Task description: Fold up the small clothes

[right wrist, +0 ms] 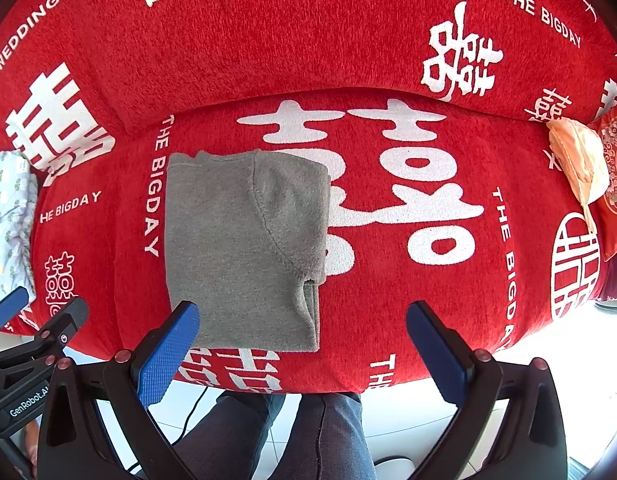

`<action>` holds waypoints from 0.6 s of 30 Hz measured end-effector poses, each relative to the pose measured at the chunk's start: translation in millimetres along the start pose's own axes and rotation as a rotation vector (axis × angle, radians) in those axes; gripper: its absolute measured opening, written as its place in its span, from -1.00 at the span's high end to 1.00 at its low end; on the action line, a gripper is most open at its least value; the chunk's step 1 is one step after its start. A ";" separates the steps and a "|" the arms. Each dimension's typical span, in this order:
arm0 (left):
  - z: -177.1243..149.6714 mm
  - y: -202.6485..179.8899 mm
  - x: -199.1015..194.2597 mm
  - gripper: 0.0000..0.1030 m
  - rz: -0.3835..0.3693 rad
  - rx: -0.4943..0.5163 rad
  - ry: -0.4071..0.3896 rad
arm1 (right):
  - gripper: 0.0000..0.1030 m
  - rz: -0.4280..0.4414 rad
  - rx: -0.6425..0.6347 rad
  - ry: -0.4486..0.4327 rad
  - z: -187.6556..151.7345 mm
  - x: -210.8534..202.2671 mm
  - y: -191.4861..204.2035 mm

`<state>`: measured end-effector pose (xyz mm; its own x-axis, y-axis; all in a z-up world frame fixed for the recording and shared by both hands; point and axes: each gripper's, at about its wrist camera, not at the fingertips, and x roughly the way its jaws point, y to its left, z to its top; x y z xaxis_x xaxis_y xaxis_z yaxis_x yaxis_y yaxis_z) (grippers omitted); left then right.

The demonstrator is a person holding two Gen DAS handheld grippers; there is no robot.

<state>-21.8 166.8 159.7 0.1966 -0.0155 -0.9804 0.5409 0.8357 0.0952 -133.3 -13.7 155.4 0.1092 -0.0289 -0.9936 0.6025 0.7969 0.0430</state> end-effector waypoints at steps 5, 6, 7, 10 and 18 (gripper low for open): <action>-0.3 -0.3 -0.5 -1.00 -0.001 0.002 0.001 | -0.99 0.000 0.000 0.001 -0.3 -0.1 0.1; -0.3 -0.3 -0.5 -1.00 -0.002 0.001 0.000 | -0.99 0.000 -0.001 0.001 -0.2 -0.4 0.7; -0.3 -0.4 -0.4 -1.00 -0.002 0.001 0.001 | -0.99 0.000 0.001 0.000 -0.6 -0.3 0.3; -0.2 1.1 -0.6 -1.00 0.000 -0.003 -0.002 | -0.99 0.000 0.001 0.000 -0.6 -0.3 0.4; 2.3 7.7 2.2 -1.00 -0.016 -0.010 0.013 | -0.99 0.000 0.002 0.001 -0.3 -0.5 0.5</action>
<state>-15.3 172.0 158.7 0.1773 -0.0222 -0.9839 0.5355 0.8410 0.0775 -133.3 -13.2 155.9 0.1085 -0.0290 -0.9937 0.6043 0.7956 0.0428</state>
